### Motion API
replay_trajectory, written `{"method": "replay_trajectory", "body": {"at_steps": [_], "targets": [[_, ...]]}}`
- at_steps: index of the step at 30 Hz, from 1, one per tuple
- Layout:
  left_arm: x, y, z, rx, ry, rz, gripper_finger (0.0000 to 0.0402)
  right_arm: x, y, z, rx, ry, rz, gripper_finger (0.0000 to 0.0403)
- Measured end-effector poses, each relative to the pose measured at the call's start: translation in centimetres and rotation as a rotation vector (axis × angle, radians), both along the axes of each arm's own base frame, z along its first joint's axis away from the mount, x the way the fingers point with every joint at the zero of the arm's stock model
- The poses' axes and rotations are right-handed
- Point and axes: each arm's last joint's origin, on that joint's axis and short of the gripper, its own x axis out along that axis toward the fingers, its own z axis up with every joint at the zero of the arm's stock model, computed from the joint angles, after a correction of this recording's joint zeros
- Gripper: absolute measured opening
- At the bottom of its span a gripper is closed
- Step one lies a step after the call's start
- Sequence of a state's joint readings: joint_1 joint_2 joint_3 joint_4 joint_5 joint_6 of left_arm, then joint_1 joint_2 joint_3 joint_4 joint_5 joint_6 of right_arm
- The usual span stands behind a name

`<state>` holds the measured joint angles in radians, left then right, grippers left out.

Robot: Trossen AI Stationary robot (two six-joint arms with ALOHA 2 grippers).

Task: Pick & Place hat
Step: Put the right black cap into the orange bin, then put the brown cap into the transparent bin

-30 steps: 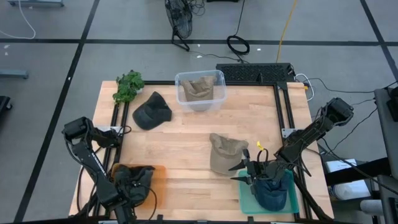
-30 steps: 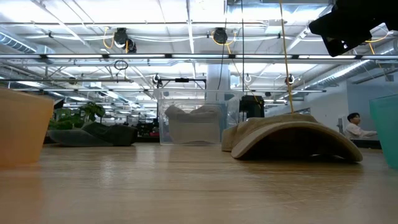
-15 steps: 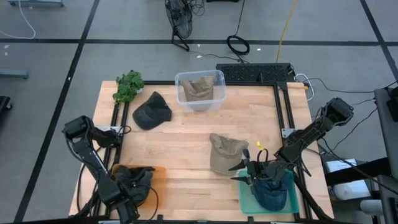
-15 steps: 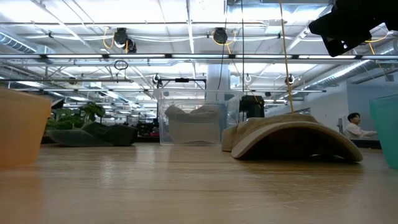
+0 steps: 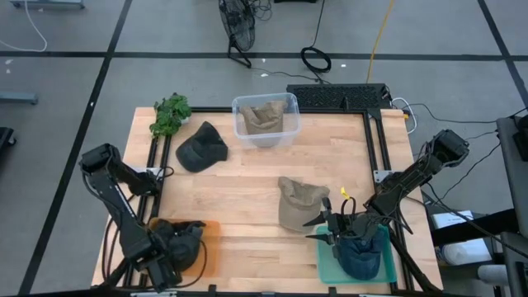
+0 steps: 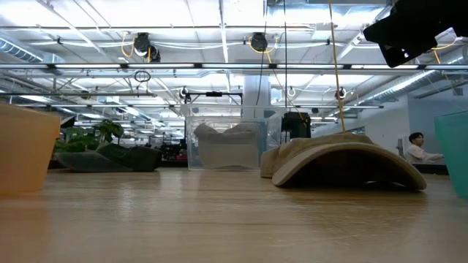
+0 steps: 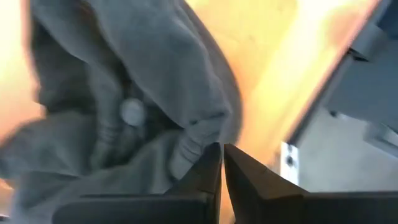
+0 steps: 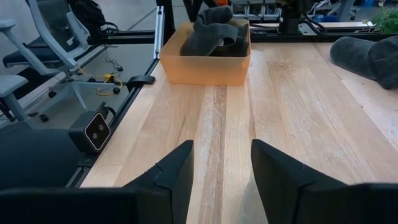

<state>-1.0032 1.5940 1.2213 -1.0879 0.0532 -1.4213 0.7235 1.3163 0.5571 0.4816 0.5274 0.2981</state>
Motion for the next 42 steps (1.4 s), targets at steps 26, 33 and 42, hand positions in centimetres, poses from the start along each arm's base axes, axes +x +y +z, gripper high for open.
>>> {"method": "replay_trajectory", "body": {"at_steps": [26, 33, 42], "targets": [[-1.8, 2.1, -5.1, 0.179, 0.001, 0.060, 0.0030, 0.0, 0.0, 0.0, -0.003, 0.003, 0.000, 0.0139], [-1.1, 2.2, -2.9, 0.121, 0.072, 0.111, 0.0030, 0.2, -0.2, 0.0, -0.002, 0.002, -0.012, 0.0139], [0.3, 2.1, 4.6, 0.180, -0.079, 0.108, 0.0030, 0.4, -0.5, 0.0, 0.029, 0.004, -0.034, 0.0139]]}}
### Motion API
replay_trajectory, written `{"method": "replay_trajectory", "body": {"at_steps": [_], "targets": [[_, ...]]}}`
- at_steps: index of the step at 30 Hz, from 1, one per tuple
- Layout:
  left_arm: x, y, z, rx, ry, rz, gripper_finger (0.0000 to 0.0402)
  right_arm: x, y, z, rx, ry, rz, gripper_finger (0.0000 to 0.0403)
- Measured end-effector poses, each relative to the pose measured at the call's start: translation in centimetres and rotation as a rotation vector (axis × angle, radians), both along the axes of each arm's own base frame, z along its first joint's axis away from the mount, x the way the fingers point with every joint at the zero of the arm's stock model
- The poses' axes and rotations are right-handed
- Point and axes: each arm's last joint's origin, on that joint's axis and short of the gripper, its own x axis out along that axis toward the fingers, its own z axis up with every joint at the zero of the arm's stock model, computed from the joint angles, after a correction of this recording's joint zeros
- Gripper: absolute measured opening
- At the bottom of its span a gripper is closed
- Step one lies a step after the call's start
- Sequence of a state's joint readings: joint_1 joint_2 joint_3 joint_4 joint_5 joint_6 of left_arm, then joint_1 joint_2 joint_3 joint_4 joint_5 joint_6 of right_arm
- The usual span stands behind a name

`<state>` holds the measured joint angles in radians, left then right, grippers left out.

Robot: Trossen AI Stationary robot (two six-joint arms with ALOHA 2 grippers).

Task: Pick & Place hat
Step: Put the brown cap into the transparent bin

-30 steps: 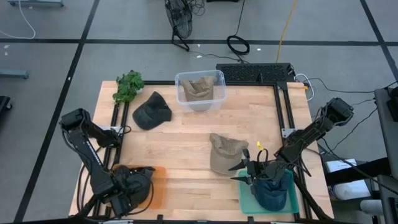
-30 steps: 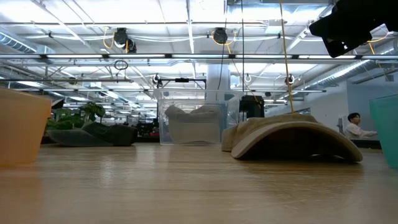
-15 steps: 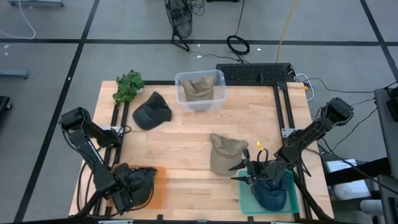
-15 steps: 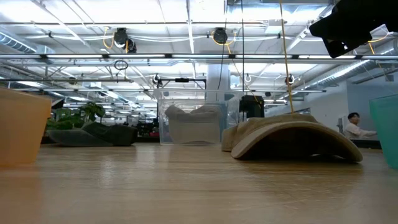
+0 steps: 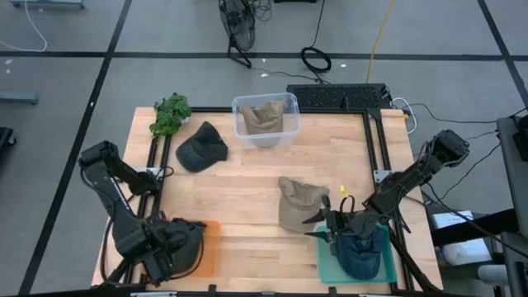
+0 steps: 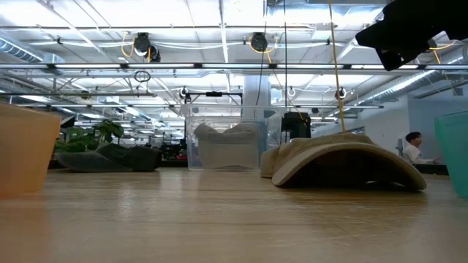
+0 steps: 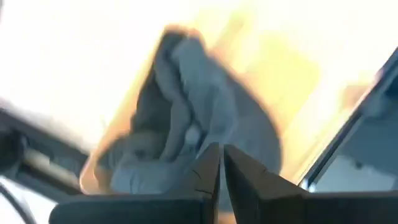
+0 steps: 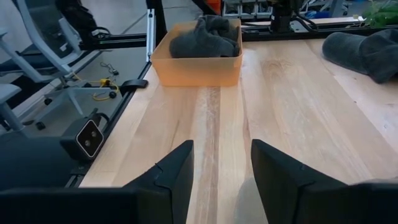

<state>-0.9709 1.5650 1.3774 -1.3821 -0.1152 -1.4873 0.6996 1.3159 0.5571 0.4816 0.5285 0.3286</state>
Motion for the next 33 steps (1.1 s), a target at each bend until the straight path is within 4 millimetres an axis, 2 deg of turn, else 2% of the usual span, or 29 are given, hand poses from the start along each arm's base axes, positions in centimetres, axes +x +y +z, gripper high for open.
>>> {"method": "replay_trajectory", "body": {"at_steps": [5, 12, 18, 27, 31, 33], "targets": [[0.6, 0.5, 1.8, 0.064, -0.097, -0.043, 0.0030, 0.0, 0.1, 0.0, -0.002, 0.000, 0.003, 0.0139], [2.7, 4.0, 1.9, 0.303, -0.088, -0.113, 0.0030, 0.0, 0.0, 0.0, -0.007, -0.001, 0.005, 0.0139], [6.5, 7.5, 2.0, 0.429, -0.155, -0.150, 0.0030, 0.0, 0.0, 0.0, -0.025, -0.004, 0.008, 0.0139], [13.8, 10.6, 3.6, 0.580, -0.496, -0.375, 0.0031, 0.3, -0.1, -0.6, -0.021, 0.009, -0.053, 0.0139], [15.5, 12.7, 3.6, 0.655, -0.529, -0.441, 0.0030, 1.0, -0.5, -1.4, -0.033, 0.005, -0.169, 0.0139], [15.6, 14.0, 3.2, 0.635, -0.569, -0.452, 0.0030, 1.4, -1.1, -1.7, -0.019, 0.009, -0.230, 0.0139]]}}
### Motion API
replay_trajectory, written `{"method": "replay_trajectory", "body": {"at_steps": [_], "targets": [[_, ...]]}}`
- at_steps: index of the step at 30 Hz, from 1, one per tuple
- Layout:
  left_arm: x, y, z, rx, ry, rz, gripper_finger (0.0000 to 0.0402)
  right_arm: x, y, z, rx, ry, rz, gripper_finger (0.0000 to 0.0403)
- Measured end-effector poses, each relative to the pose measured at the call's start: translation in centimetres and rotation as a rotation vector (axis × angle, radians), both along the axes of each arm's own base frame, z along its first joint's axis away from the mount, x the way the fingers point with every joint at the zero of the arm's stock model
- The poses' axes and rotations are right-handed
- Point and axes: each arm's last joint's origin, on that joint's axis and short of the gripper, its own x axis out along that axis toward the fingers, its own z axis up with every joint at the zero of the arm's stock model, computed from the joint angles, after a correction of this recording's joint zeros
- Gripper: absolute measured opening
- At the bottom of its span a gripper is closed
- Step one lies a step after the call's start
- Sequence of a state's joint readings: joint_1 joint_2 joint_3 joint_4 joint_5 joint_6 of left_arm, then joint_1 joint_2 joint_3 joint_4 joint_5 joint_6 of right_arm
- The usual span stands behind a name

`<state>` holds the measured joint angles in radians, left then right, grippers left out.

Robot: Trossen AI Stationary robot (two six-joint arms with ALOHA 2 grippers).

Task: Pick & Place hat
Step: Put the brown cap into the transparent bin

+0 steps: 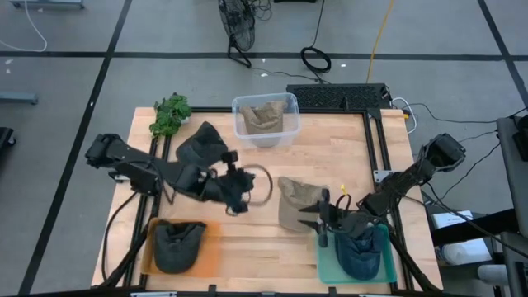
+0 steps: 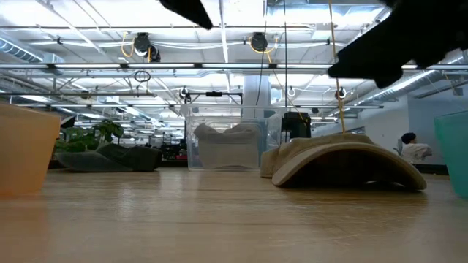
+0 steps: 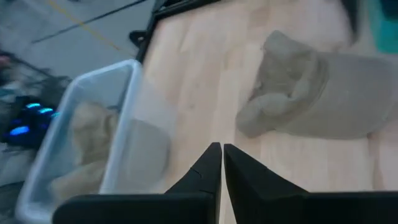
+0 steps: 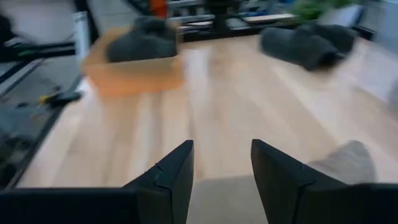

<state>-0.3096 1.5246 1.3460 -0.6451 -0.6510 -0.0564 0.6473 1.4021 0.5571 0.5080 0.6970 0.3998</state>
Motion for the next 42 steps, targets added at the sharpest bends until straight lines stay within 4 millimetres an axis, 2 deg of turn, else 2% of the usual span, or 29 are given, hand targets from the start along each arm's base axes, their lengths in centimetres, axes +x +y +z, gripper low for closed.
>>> {"method": "replay_trajectory", "body": {"at_steps": [3, 7, 11, 14, 17, 22, 26, 30, 36, 39, 42], "targets": [[0.4, 2.0, -0.5, -0.109, -0.156, -0.132, 0.0030, 0.6, -0.7, -0.5, 0.016, 0.019, -0.031, 0.0139], [-0.7, 4.2, -2.3, -0.177, -0.324, -0.231, 0.0030, 1.2, -1.6, -0.7, 0.028, 0.038, -0.036, 0.0139], [-2.9, 6.0, -2.1, -0.192, -0.531, -0.255, 0.0030, 1.8, -2.8, -0.8, 0.020, 0.074, -0.067, 0.0132], [-4.6, 6.7, -2.8, -0.198, -0.592, -0.275, 0.0030, 2.8, -3.8, -0.5, 0.051, 0.183, -0.082, 0.0114], [-5.9, 7.0, -2.8, -0.188, -0.663, -0.295, 0.0031, 3.9, -4.8, 0.3, 0.078, 0.332, -0.107, 0.0089], [-7.1, 7.1, -2.9, -0.203, -0.684, -0.297, 0.0031, 4.9, -5.3, 1.2, 0.043, 0.469, -0.102, 0.0070], [-7.9, 6.7, -2.3, -0.231, -0.701, -0.344, 0.0031, 4.9, -5.6, 1.1, 0.100, 0.515, -0.080, 0.0083], [-8.1, 6.3, -2.1, -0.247, -0.702, -0.387, 0.0031, 4.9, -5.5, 1.1, 0.146, 0.514, -0.097, 0.0117], [-8.2, 5.7, -2.2, -0.259, -0.692, -0.419, 0.0031, 3.6, -5.9, -0.8, 0.233, 0.554, -0.183, 0.0159], [-8.2, 5.4, -2.2, -0.263, -0.692, -0.431, 0.0031, 3.0, -6.2, -1.8, 0.297, 0.553, -0.234, 0.0163], [-8.5, 5.2, -1.7, -0.259, -0.729, -0.444, 0.0031, 2.6, -6.3, -2.5, 0.339, 0.536, -0.261, 0.0149]]}}
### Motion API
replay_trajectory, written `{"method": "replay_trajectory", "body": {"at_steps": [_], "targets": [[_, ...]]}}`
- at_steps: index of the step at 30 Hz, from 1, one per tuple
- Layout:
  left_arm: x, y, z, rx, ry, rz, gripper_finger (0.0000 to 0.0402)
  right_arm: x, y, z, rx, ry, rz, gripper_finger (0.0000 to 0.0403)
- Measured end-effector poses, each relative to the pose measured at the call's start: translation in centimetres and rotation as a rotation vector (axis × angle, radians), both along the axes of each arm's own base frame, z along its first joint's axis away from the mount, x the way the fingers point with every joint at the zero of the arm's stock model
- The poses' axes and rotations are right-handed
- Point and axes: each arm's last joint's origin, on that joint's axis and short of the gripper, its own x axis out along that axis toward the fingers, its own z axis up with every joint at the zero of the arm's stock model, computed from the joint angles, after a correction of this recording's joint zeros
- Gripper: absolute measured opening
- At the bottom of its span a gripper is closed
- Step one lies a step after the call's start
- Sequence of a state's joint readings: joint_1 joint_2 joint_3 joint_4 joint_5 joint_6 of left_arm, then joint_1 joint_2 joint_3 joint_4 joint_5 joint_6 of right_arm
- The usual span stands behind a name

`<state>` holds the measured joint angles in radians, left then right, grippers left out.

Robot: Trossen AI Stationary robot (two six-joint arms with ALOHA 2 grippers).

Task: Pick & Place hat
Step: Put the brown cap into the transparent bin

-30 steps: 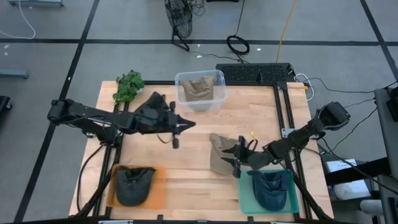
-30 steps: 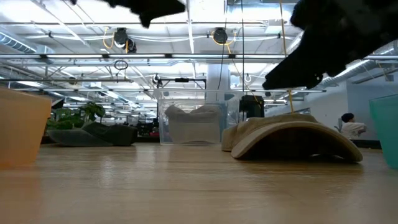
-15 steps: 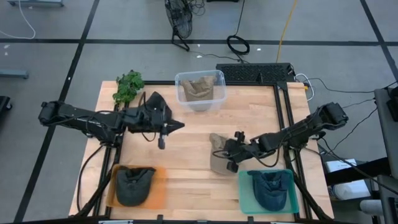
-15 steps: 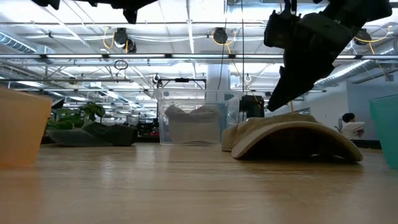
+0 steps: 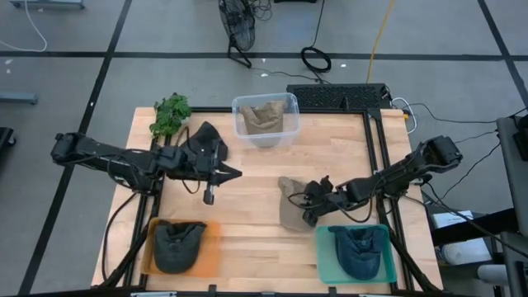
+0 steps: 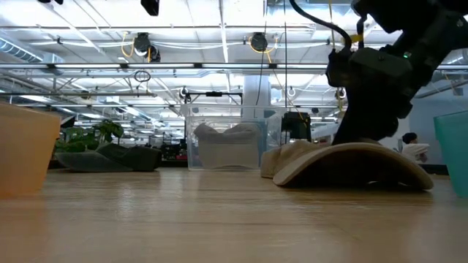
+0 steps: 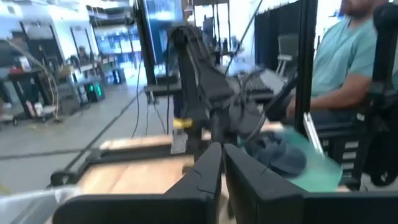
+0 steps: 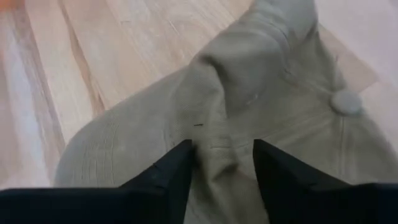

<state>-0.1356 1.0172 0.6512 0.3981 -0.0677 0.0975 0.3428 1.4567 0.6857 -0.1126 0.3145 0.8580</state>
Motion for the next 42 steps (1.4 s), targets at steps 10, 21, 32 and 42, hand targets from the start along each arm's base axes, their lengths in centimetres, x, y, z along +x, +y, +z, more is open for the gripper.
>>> {"method": "replay_trajectory", "body": {"at_steps": [10, 21, 32, 42], "targets": [[-0.6, -0.2, 0.5, 0.025, -0.022, -0.001, 0.0031, -0.1, 0.0, -0.4, -0.014, -0.029, 0.081, 0.0013], [-0.6, -0.1, 0.5, 0.027, -0.017, 0.001, 0.0031, 0.7, 0.1, 0.2, -0.148, -0.129, 0.204, 0.0061], [-0.6, 0.0, 0.3, 0.040, -0.003, 0.017, 0.0031, 3.0, 0.1, 4.8, -0.637, -0.522, 0.190, 0.0002], [-0.6, 0.1, 0.0, 0.070, 0.030, 0.047, 0.0031, 3.6, -2.5, 9.4, -1.087, -0.714, 0.076, 0.0001]]}}
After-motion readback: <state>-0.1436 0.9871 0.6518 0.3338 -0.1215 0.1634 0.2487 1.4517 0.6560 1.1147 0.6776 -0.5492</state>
